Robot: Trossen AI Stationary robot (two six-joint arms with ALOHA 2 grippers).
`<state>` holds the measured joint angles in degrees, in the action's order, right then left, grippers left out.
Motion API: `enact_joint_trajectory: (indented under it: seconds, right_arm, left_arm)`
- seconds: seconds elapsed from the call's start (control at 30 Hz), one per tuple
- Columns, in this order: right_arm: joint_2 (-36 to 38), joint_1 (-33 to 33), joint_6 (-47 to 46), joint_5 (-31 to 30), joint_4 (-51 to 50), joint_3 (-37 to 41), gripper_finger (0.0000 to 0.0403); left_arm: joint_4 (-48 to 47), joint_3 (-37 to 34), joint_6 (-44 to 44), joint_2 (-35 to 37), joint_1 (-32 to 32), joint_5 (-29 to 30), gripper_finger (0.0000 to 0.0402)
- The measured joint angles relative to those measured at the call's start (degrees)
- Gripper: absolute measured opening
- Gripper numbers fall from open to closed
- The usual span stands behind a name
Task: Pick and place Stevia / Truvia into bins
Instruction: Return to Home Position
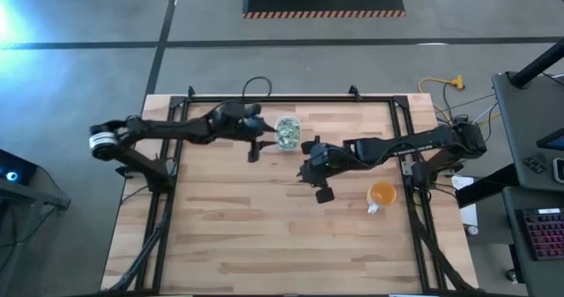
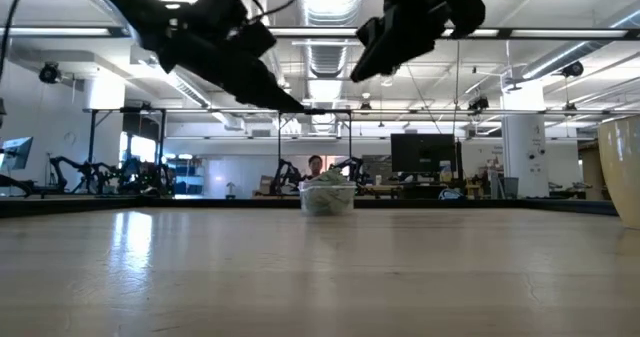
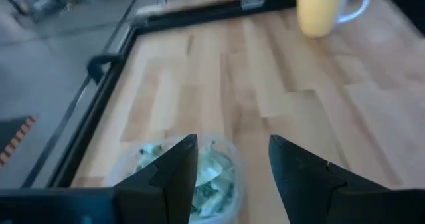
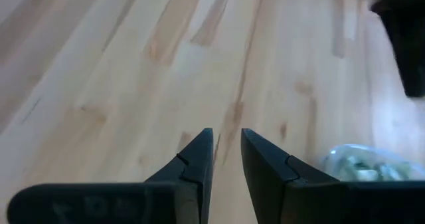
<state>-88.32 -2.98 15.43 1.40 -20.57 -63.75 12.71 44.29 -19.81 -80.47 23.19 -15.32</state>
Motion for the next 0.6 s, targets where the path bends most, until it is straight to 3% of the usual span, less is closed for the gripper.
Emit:
enact_joint_trajectory:
  seconds: [0.3,0.6]
  right_arm:
    - [8.6,0.3,-0.4,-8.9,6.1,4.7,0.0068]
    - [23.6,5.4,-2.2,-8.7,25.1,22.9,0.0068]
  left_arm:
    - [17.6,-15.2,2.2,14.8,0.1,0.0,0.017]
    - [23.1,-24.7,6.3,24.0,0.9,0.2,0.017]
